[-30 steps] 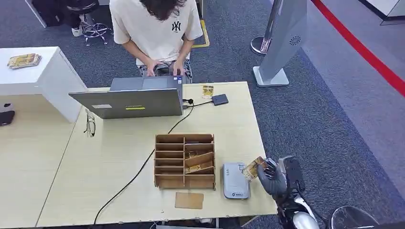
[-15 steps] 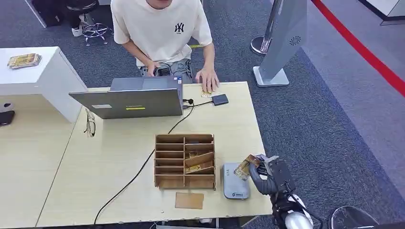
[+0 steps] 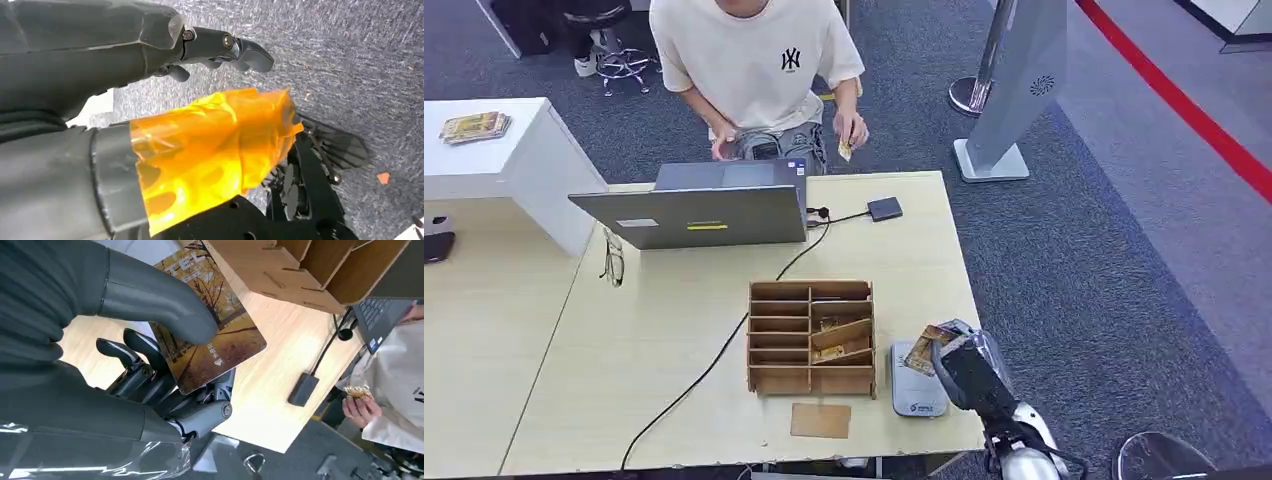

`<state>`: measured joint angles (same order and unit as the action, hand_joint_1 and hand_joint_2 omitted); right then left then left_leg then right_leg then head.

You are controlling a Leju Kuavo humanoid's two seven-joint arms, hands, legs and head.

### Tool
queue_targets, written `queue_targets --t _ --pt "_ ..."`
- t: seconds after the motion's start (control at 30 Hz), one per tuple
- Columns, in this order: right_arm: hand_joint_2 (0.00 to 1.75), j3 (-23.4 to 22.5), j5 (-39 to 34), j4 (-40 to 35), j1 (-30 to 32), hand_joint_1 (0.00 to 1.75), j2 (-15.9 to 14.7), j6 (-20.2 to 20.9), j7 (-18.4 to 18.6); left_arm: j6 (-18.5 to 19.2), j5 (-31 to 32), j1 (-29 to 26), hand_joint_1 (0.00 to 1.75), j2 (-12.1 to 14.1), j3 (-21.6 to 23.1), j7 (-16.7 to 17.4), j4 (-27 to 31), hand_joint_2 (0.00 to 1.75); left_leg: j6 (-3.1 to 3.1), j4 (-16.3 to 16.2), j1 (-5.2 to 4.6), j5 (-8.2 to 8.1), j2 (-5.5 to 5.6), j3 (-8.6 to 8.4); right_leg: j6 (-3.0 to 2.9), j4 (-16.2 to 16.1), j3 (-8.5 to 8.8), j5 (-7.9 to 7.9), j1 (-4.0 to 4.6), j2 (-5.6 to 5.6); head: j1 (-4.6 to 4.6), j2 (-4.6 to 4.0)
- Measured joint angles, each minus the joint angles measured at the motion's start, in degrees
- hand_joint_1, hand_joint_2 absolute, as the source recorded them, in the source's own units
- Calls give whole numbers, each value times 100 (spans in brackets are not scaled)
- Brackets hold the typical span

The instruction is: Pass the card to the sensor for recognition and then transmit it.

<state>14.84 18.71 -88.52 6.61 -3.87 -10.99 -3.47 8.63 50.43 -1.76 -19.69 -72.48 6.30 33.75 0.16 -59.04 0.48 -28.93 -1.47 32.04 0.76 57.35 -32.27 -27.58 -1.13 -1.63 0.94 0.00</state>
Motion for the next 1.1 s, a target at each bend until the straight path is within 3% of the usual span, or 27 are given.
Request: queue_targets --t 0.3,0.63,1.1 --pt "175 9 935 151 -87 175 0 -173 271 -33 -451 -7 0 17 394 197 114 0 0 0 0 0 1 2 0 1 1 0 0 -1 0 0" --pt "175 9 1029 297 -127 175 0 -186 321 -42 -562 -75 0 39 617 234 177 0 0 0 0 0 1 2 0 1 0 0 0 -1 0 0" --pt "175 31 1265 778 -260 175 2 15 564 -142 -1670 -424 0 83 1611 830 610 0 0 0 0 0 1 3 0 1 1 0 0 -1 -2 0"
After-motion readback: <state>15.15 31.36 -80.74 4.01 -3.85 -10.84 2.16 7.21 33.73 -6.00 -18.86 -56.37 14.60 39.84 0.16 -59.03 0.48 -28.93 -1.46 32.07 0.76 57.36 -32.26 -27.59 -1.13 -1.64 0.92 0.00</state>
